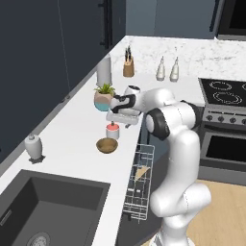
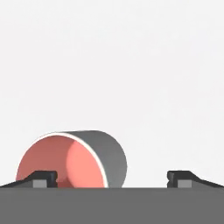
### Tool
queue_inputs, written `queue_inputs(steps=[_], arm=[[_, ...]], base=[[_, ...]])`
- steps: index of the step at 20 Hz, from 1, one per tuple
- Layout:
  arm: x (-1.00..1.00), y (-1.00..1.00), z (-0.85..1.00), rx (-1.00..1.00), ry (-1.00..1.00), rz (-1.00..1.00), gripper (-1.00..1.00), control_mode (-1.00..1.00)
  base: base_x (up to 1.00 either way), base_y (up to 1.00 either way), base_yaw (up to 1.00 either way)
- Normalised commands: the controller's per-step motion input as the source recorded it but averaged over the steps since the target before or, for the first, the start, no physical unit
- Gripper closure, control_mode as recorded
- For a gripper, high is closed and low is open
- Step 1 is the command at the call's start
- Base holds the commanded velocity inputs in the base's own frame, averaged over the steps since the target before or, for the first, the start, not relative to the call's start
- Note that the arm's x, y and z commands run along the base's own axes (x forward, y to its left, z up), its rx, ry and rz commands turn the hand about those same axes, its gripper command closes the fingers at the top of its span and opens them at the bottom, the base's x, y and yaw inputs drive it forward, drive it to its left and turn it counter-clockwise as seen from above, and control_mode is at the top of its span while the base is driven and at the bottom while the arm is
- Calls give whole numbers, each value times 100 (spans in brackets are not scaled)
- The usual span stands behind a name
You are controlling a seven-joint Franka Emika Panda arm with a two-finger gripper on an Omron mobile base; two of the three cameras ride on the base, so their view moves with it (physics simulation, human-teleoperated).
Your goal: Pick up the cup and bowl from the counter, place them in the dishwasher, and close the dishwasher door.
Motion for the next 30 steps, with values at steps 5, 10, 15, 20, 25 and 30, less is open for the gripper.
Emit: queue_inputs(steps=[5, 10, 15, 20, 25, 30], arm=[[20, 0, -36, -2, 5, -2, -100, -100], [18, 0, -34, 0, 2, 0, 100, -100], [1, 0, -16, 0, 3, 0, 100, -100], [-1, -2, -9, 0, 0, 0, 100, -100], [-15, -26, -4, 0, 0, 0, 100, -100], [-75, -84, 1, 5, -10, 0, 100, -100]], base=[[0, 0, 0], [0, 0, 0], [0, 0, 0], [0, 0, 0], [0, 0, 0], [0, 0, 0]])
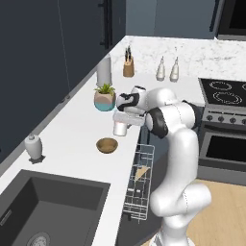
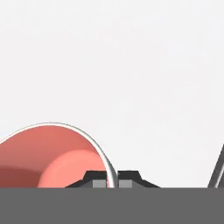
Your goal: Pick up the cup and bowl from the counter, place them in the dishwasher, and close the dishwasher door.
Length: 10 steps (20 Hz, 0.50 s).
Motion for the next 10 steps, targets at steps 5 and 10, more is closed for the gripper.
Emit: queue_inputs(steps=[5, 10], arm=[[-85, -94, 1, 7, -24, 2, 100, -100], [-100, -83, 1, 7, -41, 15, 100, -100]], base=[[0, 0, 0], [0, 0, 0]])
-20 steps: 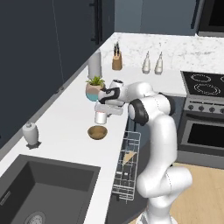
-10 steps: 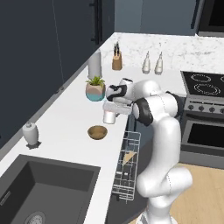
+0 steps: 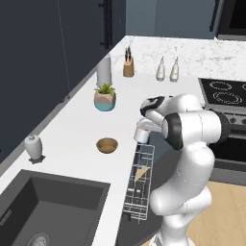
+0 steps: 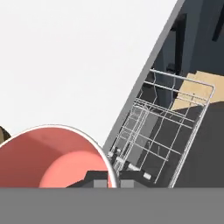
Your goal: Pick up the cup and bowl from the counter, place them in the dishwasher, and close the dishwasher door.
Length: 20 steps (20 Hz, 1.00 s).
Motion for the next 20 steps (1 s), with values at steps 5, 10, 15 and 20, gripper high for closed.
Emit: queue_inputs(steps=[5, 10, 15, 20], arm=[[-79, -49, 0, 2, -35, 19, 100, -100], [-14, -29, -15, 0, -23, 30, 100, -100], [14, -27, -15, 0, -1, 20, 100, -100], [46, -3, -25, 0, 0, 11, 100, -100]], base=[[0, 0, 0], [0, 0, 0], [0, 0, 0], [0, 0, 0]])
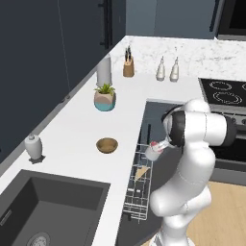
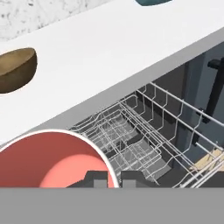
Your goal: Pick up the cup and bowl from the counter, place them in the dishwasher, and close the dishwasher door.
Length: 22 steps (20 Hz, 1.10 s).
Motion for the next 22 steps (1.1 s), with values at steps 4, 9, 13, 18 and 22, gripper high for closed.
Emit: queue_inputs(steps=[4, 9, 13, 18, 22], arm=[[55, 0, -25, 0, 0, 9, 100, -100], [43, -2, -41, 0, 0, 10, 100, -100], [34, 5, -53, 0, 0, 9, 100, -100], [30, 4, -51, 0, 0, 6, 100, -100], [27, 0, -47, 0, 0, 5, 100, -100]], base=[[0, 0, 0], [0, 0, 0], [0, 0, 0], [0, 0, 0], [0, 0, 0]])
